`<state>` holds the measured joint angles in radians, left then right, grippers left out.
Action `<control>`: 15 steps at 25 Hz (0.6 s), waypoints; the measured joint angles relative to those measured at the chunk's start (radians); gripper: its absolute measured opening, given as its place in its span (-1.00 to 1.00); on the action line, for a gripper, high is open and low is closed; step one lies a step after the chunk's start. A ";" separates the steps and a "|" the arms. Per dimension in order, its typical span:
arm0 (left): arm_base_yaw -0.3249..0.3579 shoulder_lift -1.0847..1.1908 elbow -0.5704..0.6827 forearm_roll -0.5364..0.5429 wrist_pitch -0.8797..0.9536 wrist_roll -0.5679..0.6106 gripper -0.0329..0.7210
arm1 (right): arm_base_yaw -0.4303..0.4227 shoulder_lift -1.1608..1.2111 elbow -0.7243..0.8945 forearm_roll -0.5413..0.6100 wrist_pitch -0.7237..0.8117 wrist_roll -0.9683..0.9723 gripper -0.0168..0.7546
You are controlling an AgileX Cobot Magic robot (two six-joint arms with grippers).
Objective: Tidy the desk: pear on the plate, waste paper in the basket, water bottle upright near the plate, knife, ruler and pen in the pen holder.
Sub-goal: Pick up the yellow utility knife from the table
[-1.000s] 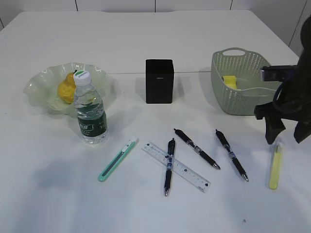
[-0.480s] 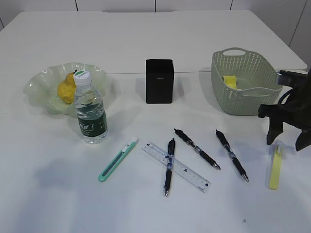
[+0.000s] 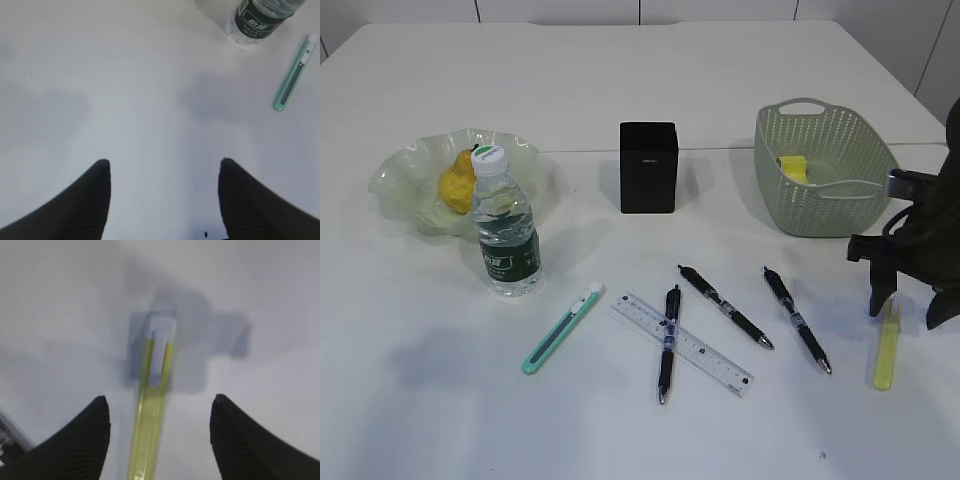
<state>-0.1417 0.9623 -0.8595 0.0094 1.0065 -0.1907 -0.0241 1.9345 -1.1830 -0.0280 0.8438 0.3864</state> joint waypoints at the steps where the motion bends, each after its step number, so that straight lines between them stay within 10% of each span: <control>1: 0.000 0.000 0.000 0.000 0.000 0.000 0.35 | 0.000 0.006 0.000 0.006 -0.011 0.000 0.26; 15: 0.000 0.000 0.000 0.001 -0.017 0.000 0.35 | 0.000 0.058 0.000 0.028 -0.085 0.027 0.26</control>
<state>-0.1417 0.9623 -0.8595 0.0103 0.9898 -0.1907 -0.0241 1.9924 -1.1830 0.0000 0.7588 0.4131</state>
